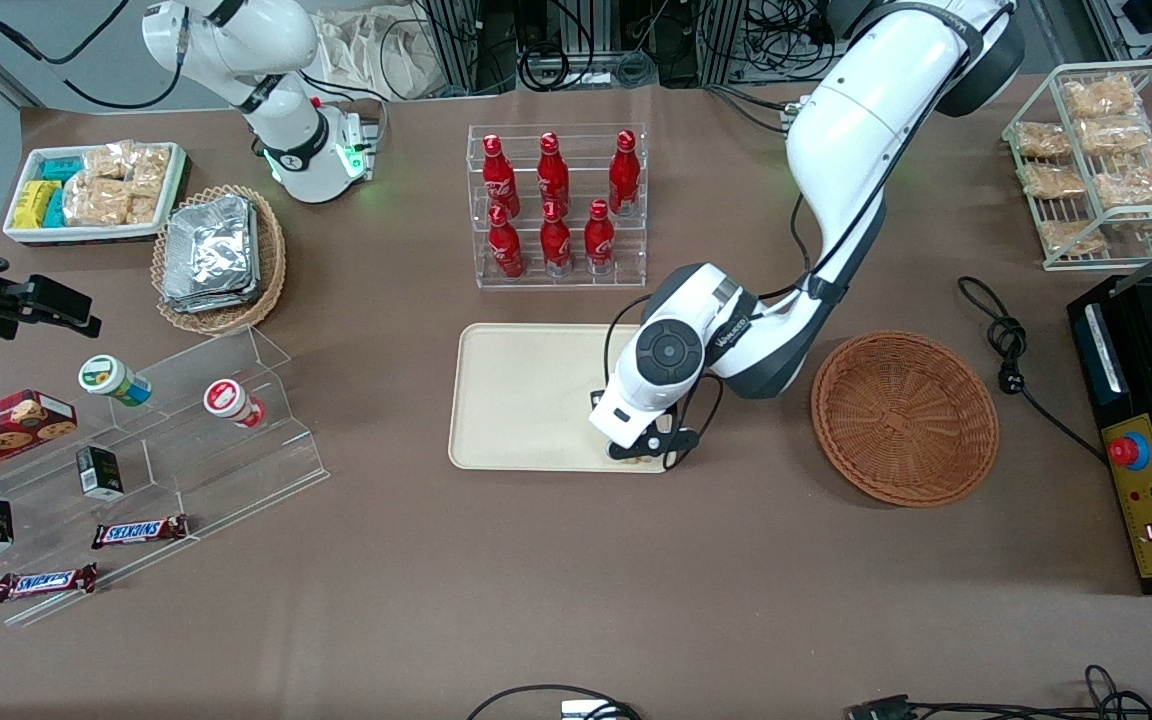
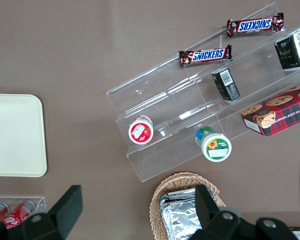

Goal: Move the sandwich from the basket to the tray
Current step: 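Carry the sandwich over the cream tray and lower it down, then open the left gripper to release the sandwich onto the tray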

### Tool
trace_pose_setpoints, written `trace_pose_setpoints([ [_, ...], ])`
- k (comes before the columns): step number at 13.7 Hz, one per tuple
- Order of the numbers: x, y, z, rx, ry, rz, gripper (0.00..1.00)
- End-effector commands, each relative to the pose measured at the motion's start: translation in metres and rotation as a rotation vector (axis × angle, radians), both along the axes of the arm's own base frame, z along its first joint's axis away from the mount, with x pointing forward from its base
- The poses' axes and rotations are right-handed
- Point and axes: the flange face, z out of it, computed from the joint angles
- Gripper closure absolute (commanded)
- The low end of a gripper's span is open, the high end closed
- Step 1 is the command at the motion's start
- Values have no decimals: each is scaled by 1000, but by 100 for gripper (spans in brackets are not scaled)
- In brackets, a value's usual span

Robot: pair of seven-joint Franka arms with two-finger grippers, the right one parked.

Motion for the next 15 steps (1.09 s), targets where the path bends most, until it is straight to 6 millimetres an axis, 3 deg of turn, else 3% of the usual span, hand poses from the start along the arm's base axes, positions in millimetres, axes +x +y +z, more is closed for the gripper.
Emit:
trace_pose_setpoints([
  [1,8,8,-6,25,-3,22,0],
  [2,12,11,3,24,-15,30,0],
  [4,30,34,44,28,-55,71,0],
  [5,41,55,69,36,-65,100,0],
  [8,47,94,156,57,-118,140,0],
  [10,50,139,204,83,-129,183,0],
  [13,33,183,271,103,-156,164,0],
  [15,12,210,303,106,-171,119,0],
])
